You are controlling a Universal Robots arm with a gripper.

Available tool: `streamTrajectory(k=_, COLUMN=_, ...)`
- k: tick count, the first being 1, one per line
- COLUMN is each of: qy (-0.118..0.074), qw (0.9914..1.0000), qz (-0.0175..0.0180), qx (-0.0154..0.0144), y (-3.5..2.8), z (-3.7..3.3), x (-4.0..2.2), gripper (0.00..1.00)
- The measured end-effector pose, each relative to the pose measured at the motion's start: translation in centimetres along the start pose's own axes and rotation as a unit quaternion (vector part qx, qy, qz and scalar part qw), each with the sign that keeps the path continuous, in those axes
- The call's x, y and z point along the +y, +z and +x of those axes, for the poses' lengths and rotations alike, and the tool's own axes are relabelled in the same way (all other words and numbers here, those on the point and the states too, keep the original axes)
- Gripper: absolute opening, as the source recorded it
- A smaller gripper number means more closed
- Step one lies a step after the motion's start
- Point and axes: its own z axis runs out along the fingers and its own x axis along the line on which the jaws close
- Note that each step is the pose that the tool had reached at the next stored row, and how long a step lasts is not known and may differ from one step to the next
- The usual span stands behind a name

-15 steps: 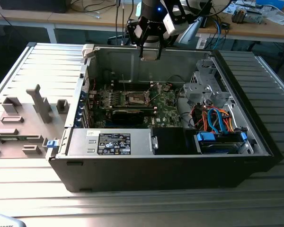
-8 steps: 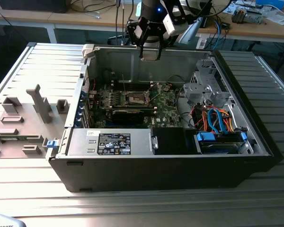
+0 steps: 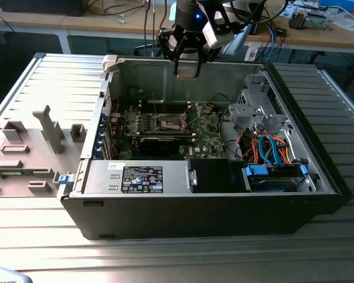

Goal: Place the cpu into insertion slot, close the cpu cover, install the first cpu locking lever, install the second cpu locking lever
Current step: 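Place the cpu into insertion slot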

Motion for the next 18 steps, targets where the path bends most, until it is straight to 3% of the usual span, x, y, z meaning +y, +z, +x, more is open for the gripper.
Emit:
streamTrajectory(k=6, qy=0.0, qw=1.0, qz=0.0, qx=0.0, y=0.31, z=0.0, x=-0.03, gripper=0.54)
streamTrajectory(k=8, qy=0.0, qw=1.0, qz=0.0001, qx=0.0, y=2.2, z=-0.04, x=-0.21, gripper=0.54)
streamTrajectory(k=12, qy=0.0, qw=1.0, qz=0.0001, qx=0.0, y=2.24, z=-0.04, x=-0.22, gripper=0.54)
streamTrajectory(k=14, qy=0.0, qw=1.0, qz=0.0001, qx=0.0, y=2.65, z=-0.05, x=-0.26, gripper=0.54)
streamTrajectory(k=18, qy=0.0, qw=1.0, qz=0.0001, qx=0.0, y=2.78, z=-0.05, x=-0.27, gripper=0.54)
